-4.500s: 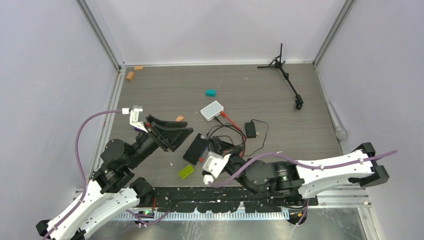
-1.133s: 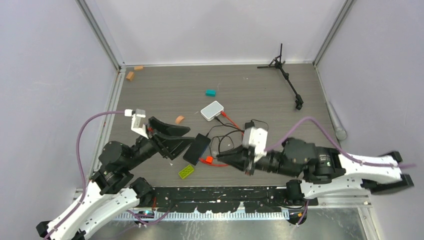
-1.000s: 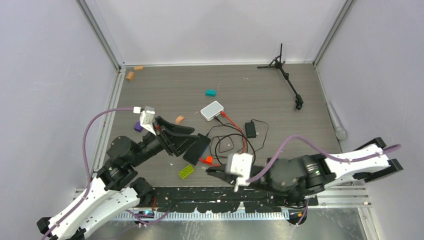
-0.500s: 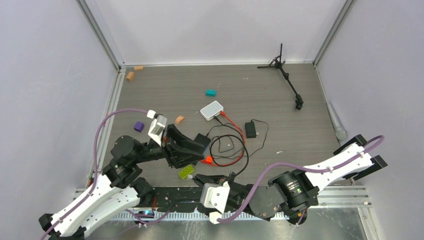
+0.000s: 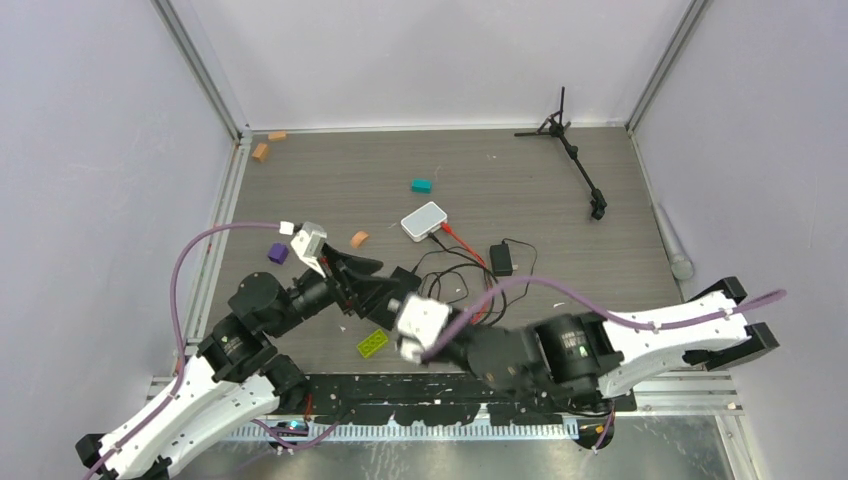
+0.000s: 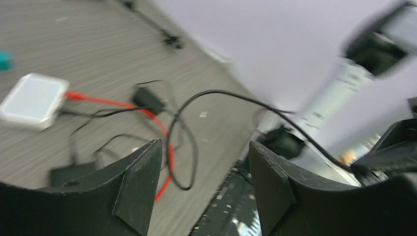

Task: Insert the plug into the switch port
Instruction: Insert the connector into the switch port.

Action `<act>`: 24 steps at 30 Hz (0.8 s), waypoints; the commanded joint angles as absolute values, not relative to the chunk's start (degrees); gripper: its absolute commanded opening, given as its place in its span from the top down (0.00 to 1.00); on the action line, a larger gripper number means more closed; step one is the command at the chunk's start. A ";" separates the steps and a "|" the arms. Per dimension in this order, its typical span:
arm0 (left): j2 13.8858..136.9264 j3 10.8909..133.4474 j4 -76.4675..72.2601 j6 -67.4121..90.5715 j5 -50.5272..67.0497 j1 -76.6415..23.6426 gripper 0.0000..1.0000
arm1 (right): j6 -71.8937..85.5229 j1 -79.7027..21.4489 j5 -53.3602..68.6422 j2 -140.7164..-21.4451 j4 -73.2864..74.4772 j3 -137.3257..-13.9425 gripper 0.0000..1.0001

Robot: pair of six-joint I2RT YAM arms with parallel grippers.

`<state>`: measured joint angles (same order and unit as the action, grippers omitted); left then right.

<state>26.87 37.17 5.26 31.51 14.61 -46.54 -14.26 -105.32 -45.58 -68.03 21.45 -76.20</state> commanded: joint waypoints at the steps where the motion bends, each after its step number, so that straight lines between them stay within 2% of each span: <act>1: 26.34 36.89 16.36 33.19 -10.38 -46.49 0.33 | -3.78 -93.18 -43.44 -67.90 34.30 -75.71 1.00; 6: 27.49 35.36 19.71 34.30 -15.41 -46.19 0.33 | -4.27 -81.12 -53.13 -73.68 42.59 -74.24 1.00; 9: 29.32 33.18 18.76 33.97 -15.17 -45.38 0.31 | -4.73 -76.58 -54.85 -77.43 41.61 -72.45 1.00; 14: 33.78 27.90 11.16 34.55 -5.70 -38.00 0.30 | -1.48 -75.30 -45.83 -79.84 31.45 -64.10 1.00; 17: 37.04 23.79 4.93 35.86 2.73 -29.78 0.30 | -0.08 -75.32 -42.31 -82.56 26.88 -60.53 1.00; 21: 42.15 18.15 -7.67 38.92 14.55 -18.59 0.32 | 2.28 -75.00 -34.14 -81.64 13.53 -52.71 1.00; 24: 46.93 17.70 -13.80 38.59 19.00 -16.80 0.32 | 3.30 -73.06 -28.84 -82.43 7.93 -50.42 1.00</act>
<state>43.33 17.43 1.37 37.50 7.70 -18.83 -0.05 -74.96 -37.19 -82.76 21.61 -51.77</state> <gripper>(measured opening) 0.678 0.068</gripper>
